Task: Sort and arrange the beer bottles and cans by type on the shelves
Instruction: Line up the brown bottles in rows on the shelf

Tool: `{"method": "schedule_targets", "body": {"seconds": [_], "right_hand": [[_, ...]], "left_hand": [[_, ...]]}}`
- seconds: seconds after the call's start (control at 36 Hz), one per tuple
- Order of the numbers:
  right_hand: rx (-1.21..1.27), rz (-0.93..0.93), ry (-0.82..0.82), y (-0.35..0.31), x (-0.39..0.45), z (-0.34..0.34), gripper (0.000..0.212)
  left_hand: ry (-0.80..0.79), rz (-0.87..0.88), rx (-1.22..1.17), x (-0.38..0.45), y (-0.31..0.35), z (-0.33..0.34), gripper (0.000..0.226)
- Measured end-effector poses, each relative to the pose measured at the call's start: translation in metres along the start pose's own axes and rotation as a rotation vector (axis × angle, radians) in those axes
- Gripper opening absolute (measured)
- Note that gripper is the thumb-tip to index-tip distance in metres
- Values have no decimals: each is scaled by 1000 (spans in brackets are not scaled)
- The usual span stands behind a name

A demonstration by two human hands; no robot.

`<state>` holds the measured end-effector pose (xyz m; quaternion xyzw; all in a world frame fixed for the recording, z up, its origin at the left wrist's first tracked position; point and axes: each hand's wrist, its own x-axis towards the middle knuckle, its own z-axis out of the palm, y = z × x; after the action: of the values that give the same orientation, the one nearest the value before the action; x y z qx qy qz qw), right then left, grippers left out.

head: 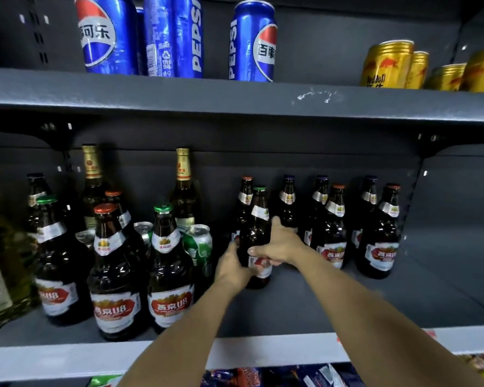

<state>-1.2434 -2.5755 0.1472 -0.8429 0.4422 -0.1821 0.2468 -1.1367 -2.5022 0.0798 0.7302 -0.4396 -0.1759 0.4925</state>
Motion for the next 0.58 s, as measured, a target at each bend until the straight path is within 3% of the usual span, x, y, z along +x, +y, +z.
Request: {"method": "schedule_targets", "body": {"seconds": [0.14,0.31,0.53,0.58], "right_hand": [[-61,21,31,-5,3,10,75],[-64,62,70,-10,3,16,93],[-35,104,113,-18,-11,24,84],[-46,85,225,-21,-21,24,88]], "left_hand": [[-25,1,-50,2,-7,-2,61],[102,15,-34,-2,-14,14,76],[120,0,-3,-11,-10,17,74],[160,29,87,-19,-9,14,66]]}}
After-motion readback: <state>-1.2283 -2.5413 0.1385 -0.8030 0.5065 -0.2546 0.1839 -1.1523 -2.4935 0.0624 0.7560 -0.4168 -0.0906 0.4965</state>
